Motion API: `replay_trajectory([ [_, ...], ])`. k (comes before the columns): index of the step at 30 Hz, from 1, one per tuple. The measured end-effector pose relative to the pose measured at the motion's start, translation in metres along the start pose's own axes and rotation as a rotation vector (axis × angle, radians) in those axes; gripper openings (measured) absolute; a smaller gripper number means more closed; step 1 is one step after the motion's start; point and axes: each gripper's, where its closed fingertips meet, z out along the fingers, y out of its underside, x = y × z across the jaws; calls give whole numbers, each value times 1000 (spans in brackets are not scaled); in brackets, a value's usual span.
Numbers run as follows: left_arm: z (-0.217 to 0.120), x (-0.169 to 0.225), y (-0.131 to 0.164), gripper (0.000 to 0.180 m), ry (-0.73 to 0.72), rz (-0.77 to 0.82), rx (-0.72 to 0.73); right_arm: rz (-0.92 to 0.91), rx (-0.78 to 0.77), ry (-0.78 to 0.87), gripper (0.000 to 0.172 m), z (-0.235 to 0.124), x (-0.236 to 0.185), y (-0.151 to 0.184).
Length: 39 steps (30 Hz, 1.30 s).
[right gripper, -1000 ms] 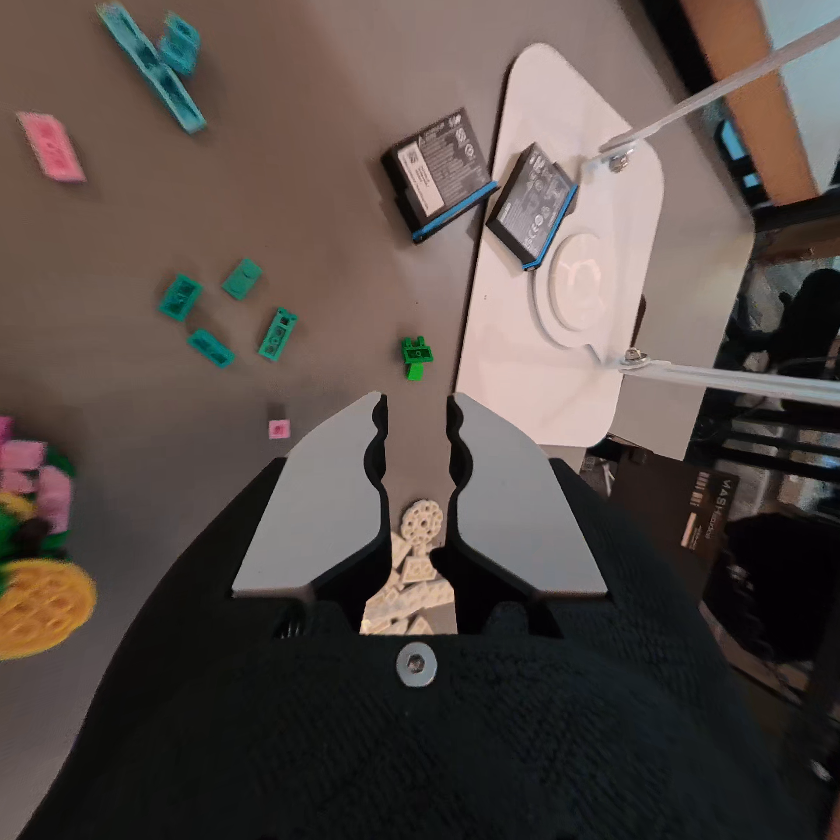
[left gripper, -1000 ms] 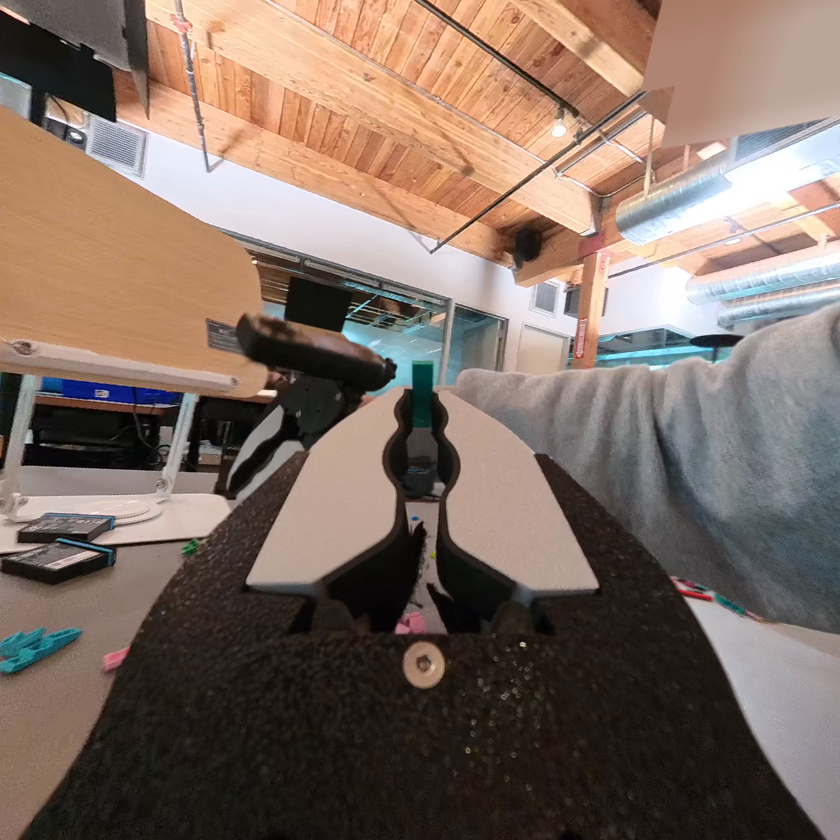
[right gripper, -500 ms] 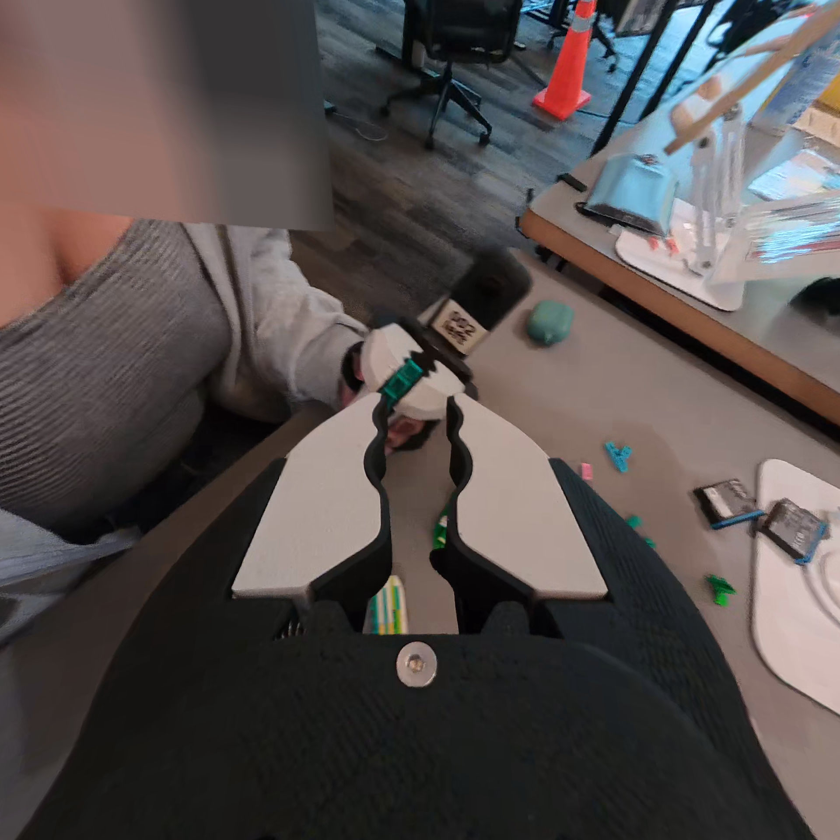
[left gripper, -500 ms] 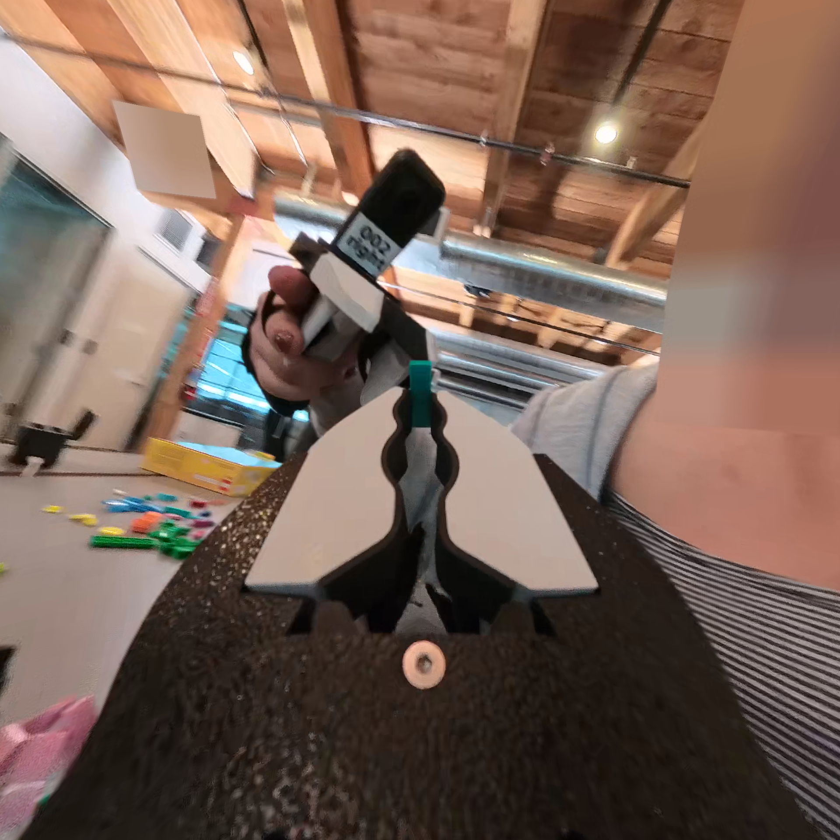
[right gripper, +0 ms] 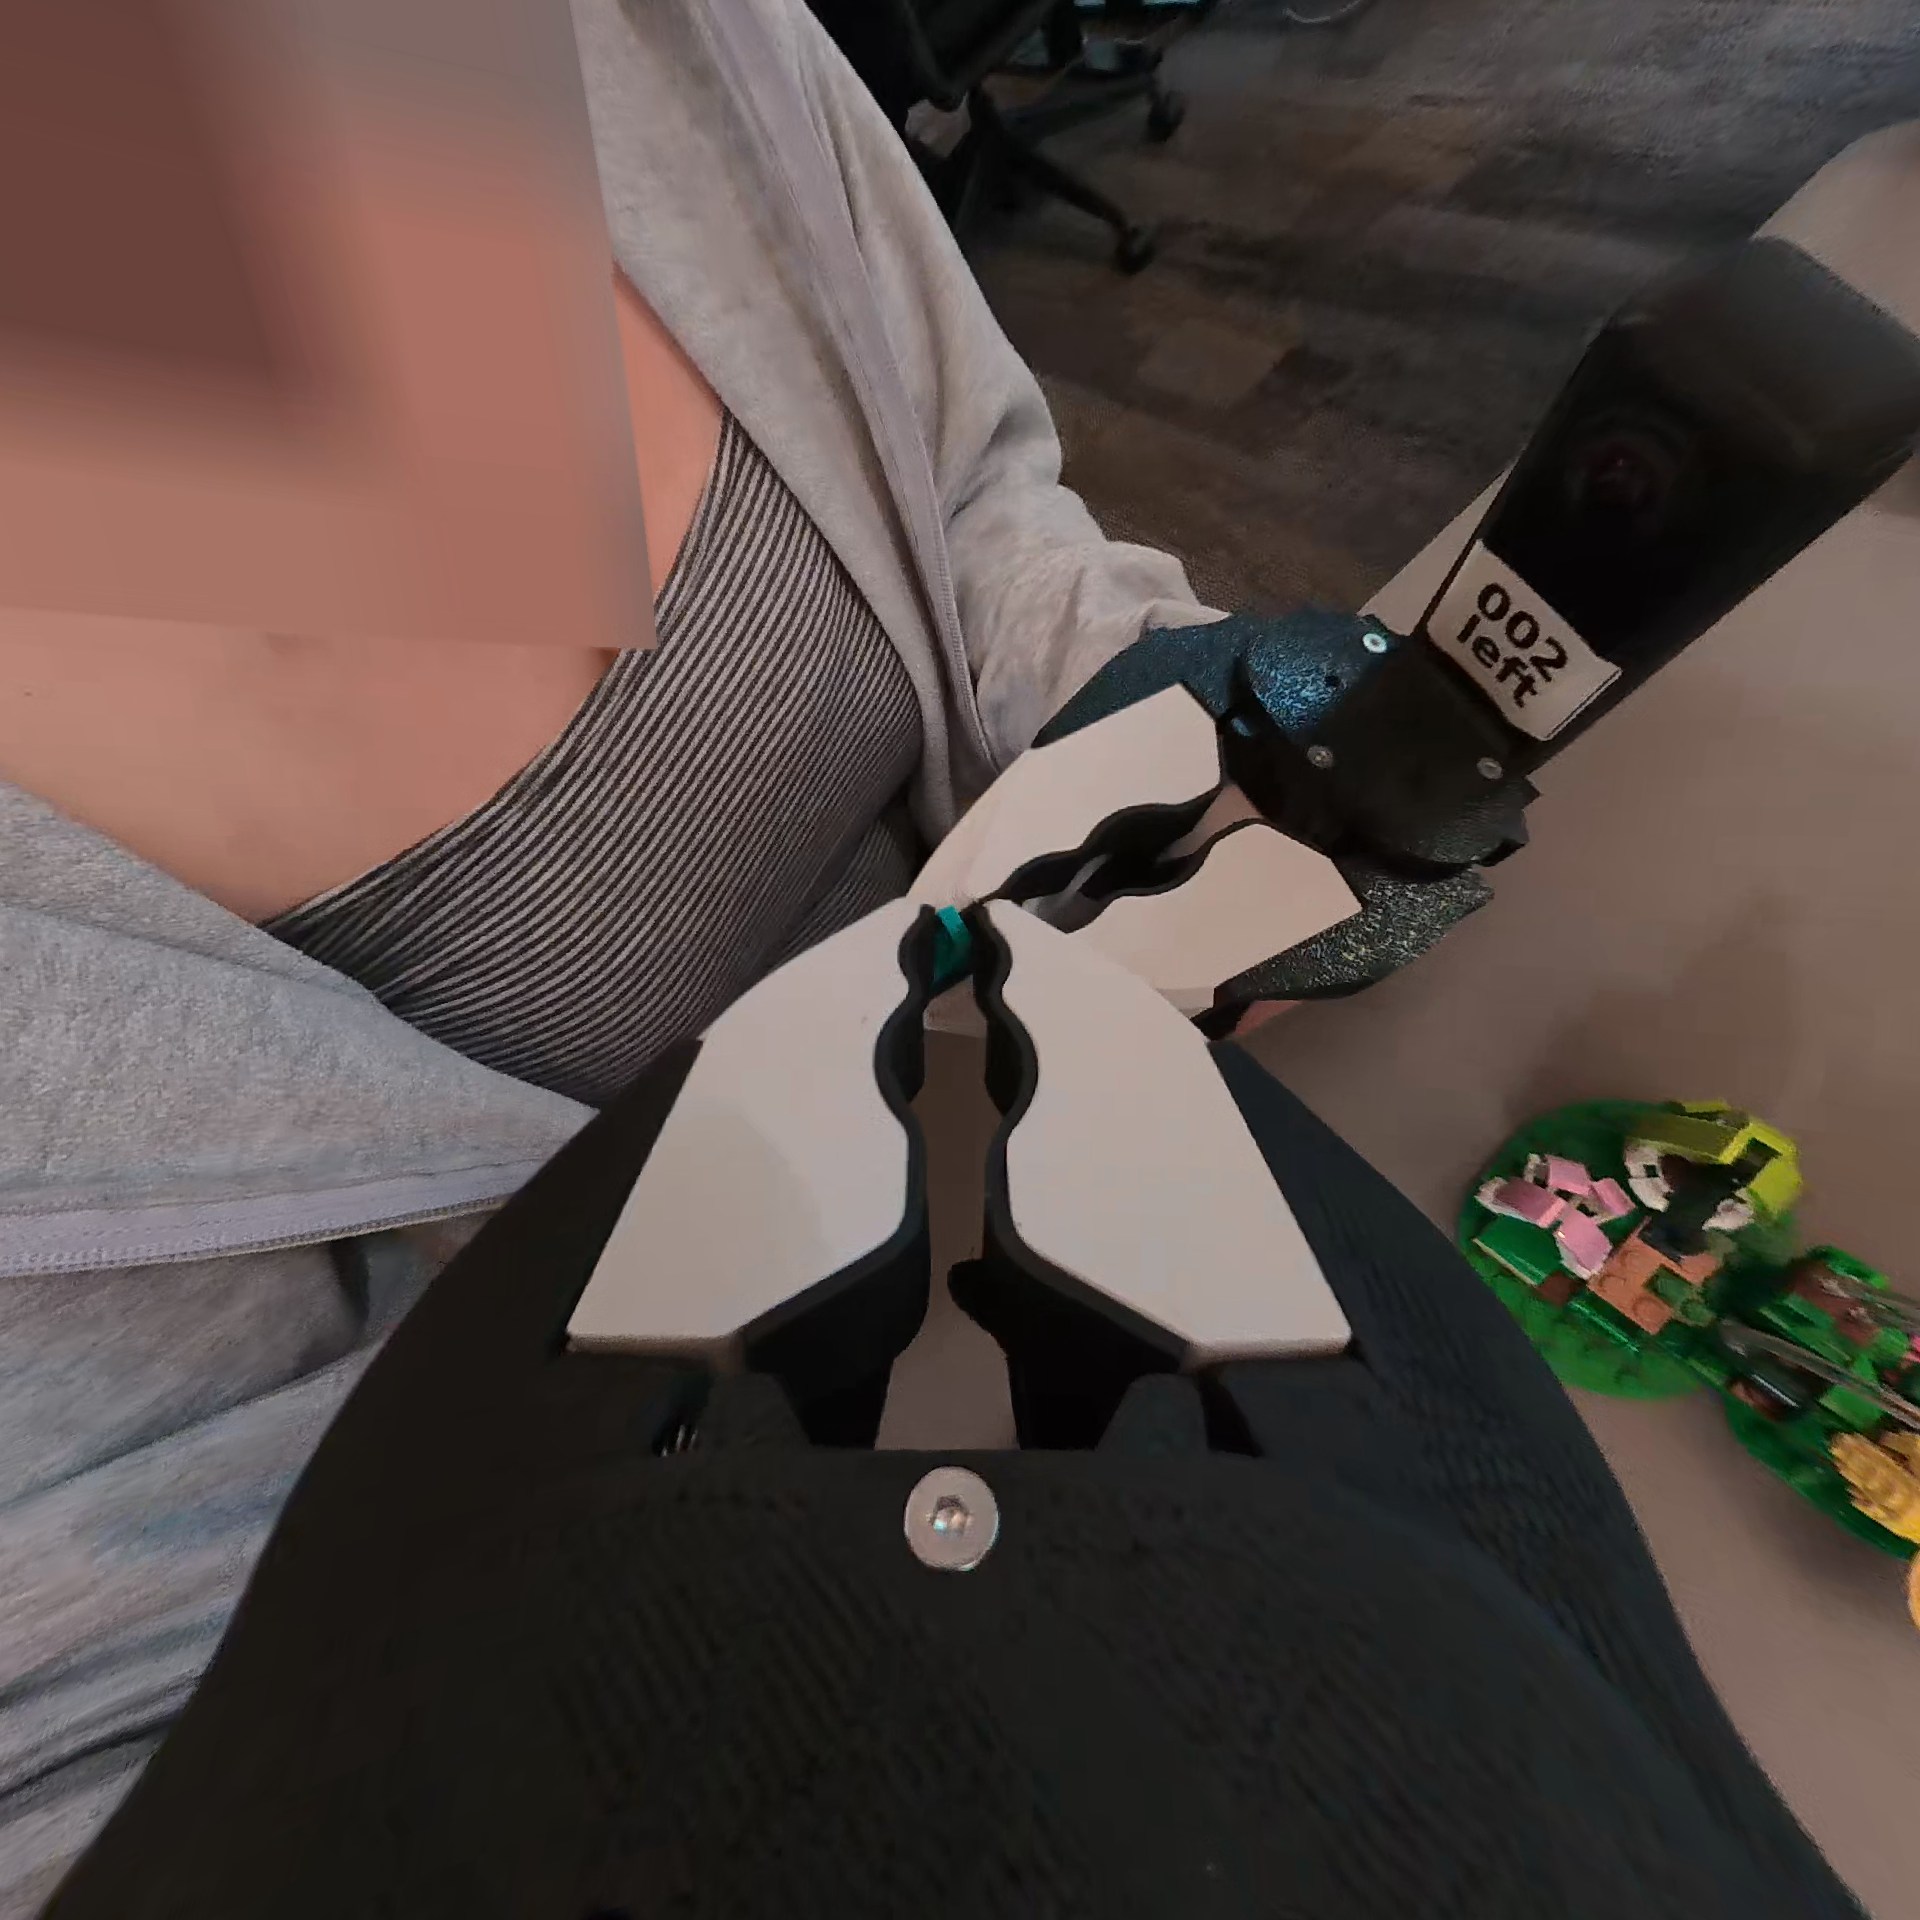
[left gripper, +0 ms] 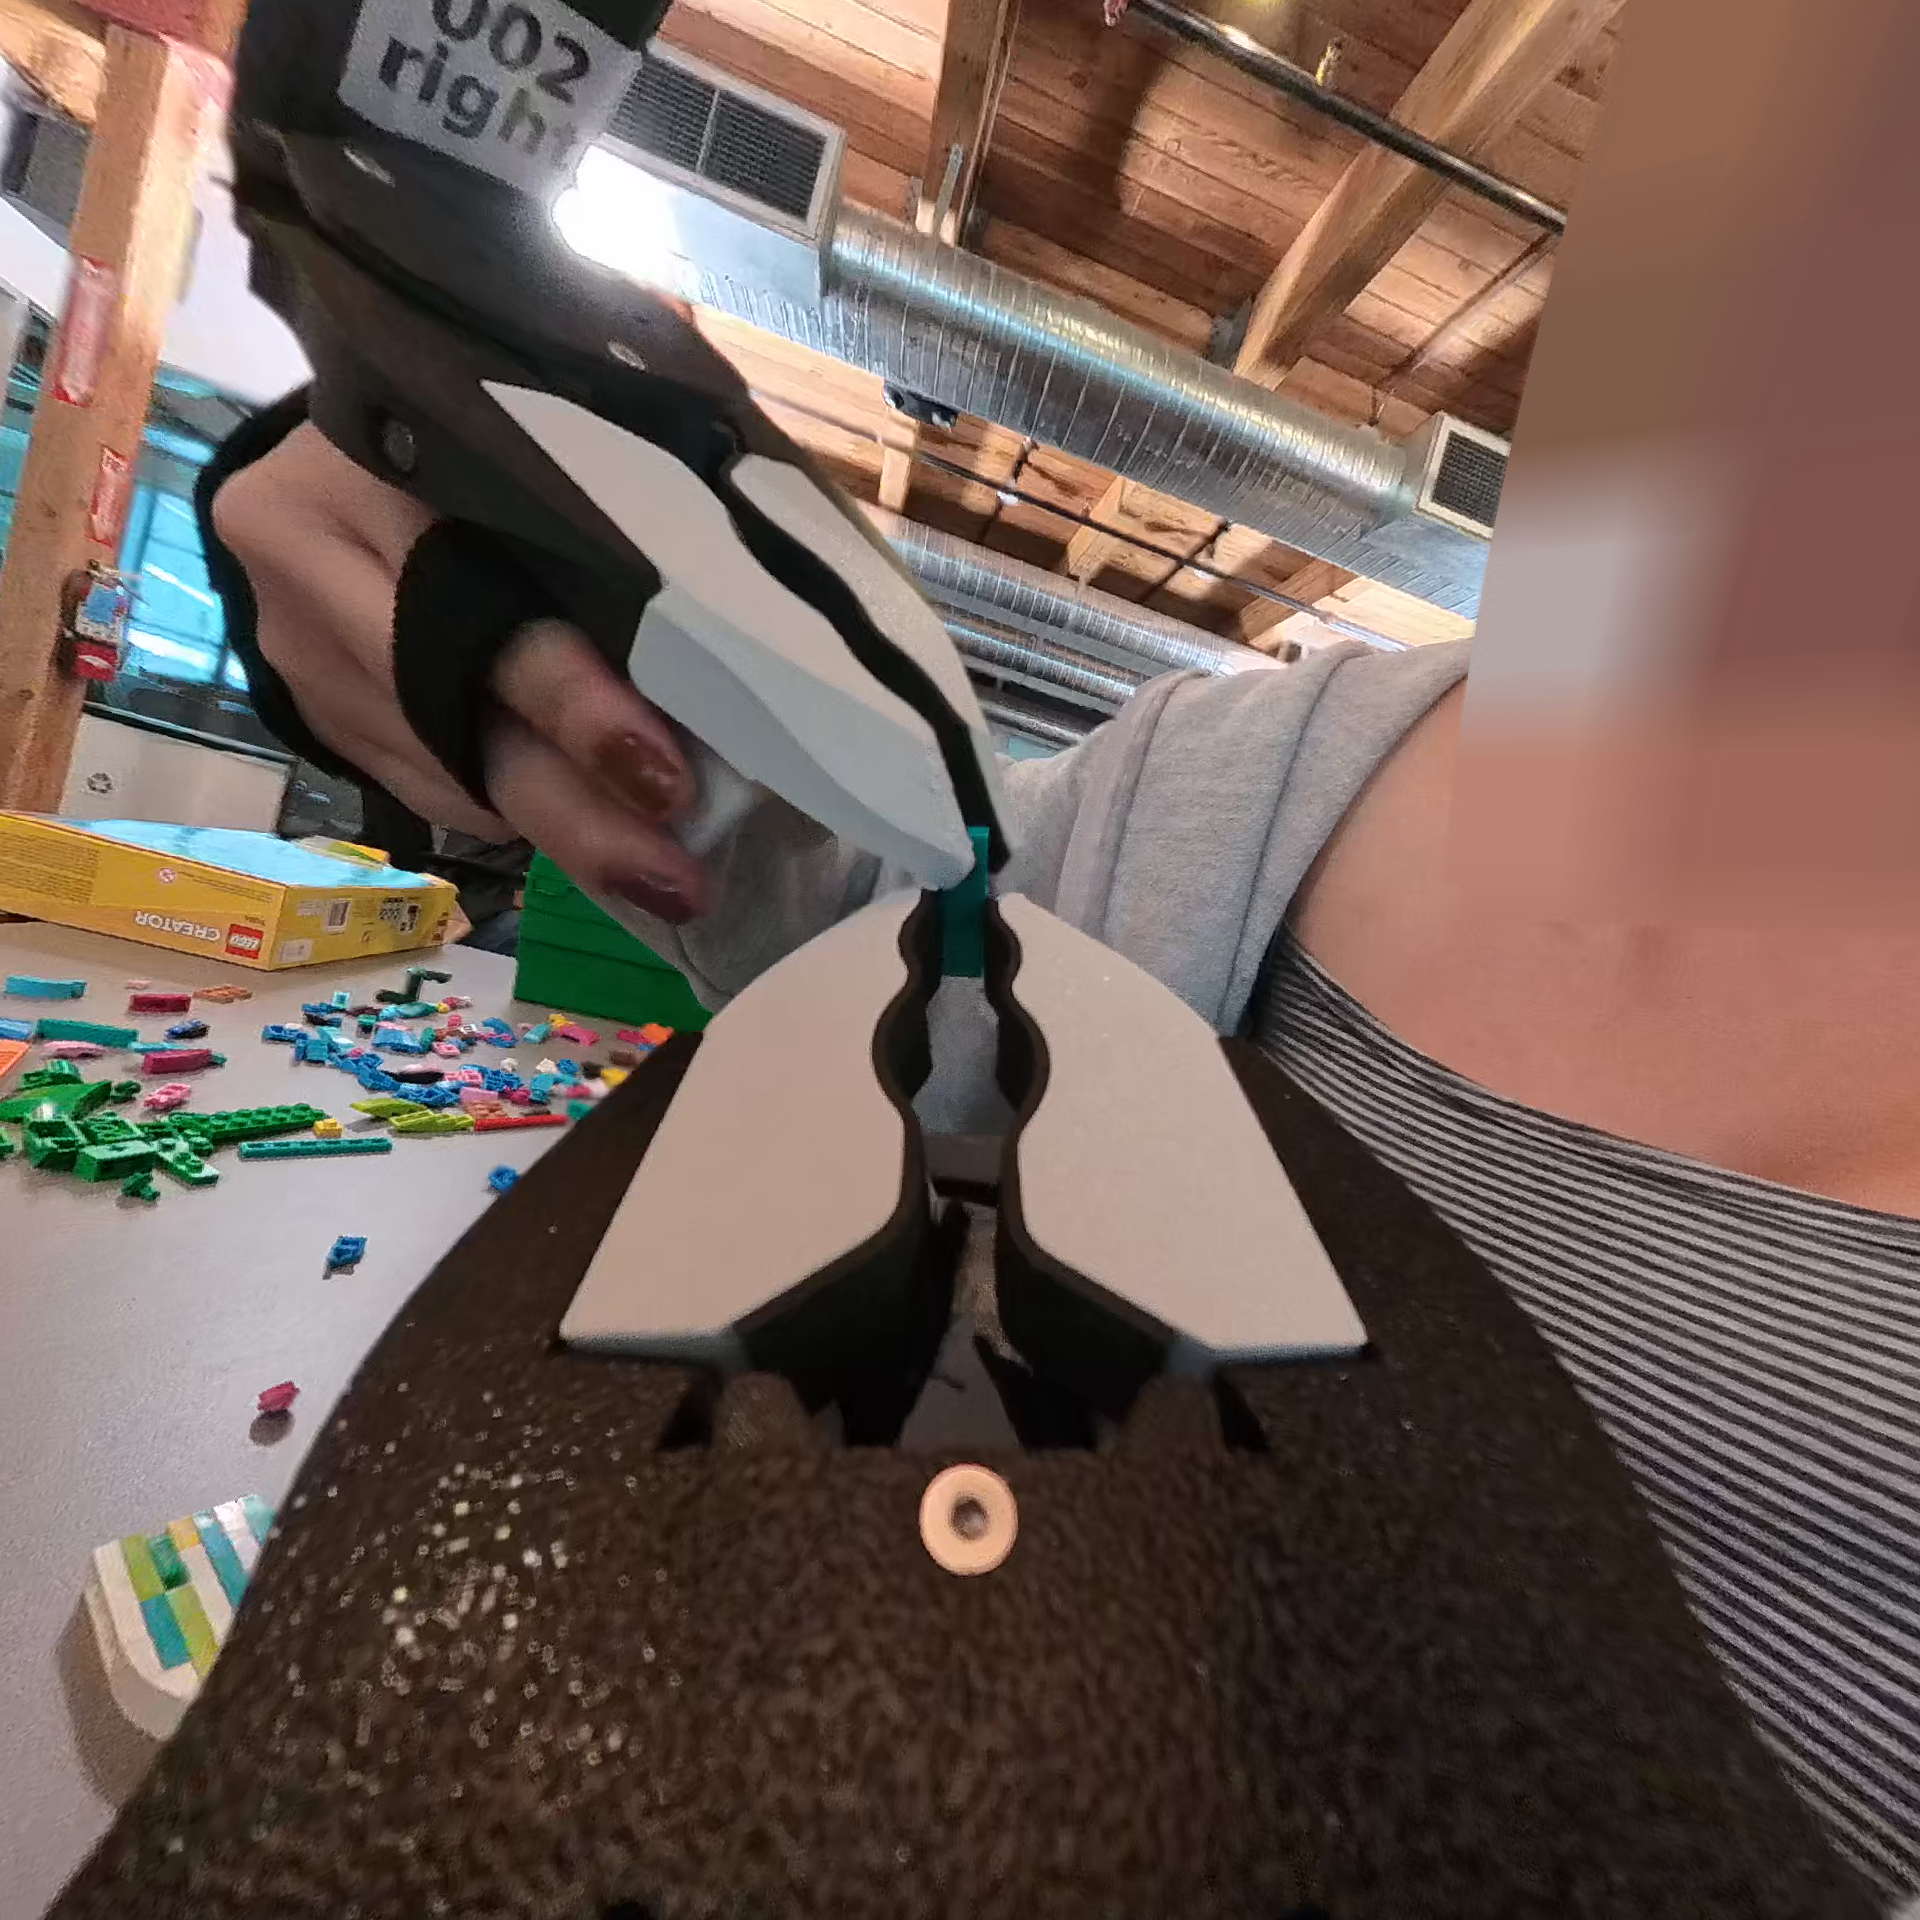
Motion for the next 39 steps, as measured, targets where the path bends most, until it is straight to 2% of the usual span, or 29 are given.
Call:
replay_trajectory([
  [3,-8,-7,-16,10,-64,46,128,-44,71,77,3,-12,9,-8],
  [6,-18,-10,-28,0,-136,152,176,-93,160,132,1,-28,14,-21],
  [11,-36,-18,-49,3,-336,354,269,-145,163,221,1,-40,42,-35],
  [14,-66,-30,-70,6,-588,500,381,-156,117,395,1,-54,92,-43],
  [17,-110,-51,-83,2,-962,569,410,-103,16,641,1,-79,165,-43],
  [19,-144,-59,-88,0,-1219,594,421,-8,-113,757,1,-88,215,-29],
  [20,-155,-56,-92,0,-1285,624,442,37,-192,774,1,-86,235,-18],
  [22,-158,-44,-100,0,-1294,697,471,124,-366,776,1,-76,267,9],
  [26,-163,-41,-103,0,-1336,745,463,132,-685,774,2,-61,308,52],
  [33,-165,-46,-103,0,-1381,758,400,216,-774,697,2,-44,324,67],
  [37,-165,-46,-103,0,-1383,761,406,209,-730,663,23,-45,318,60],
  [39,-166,-46,-104,0,-1383,759,414,229,-720,654,42,-48,313,61],
])
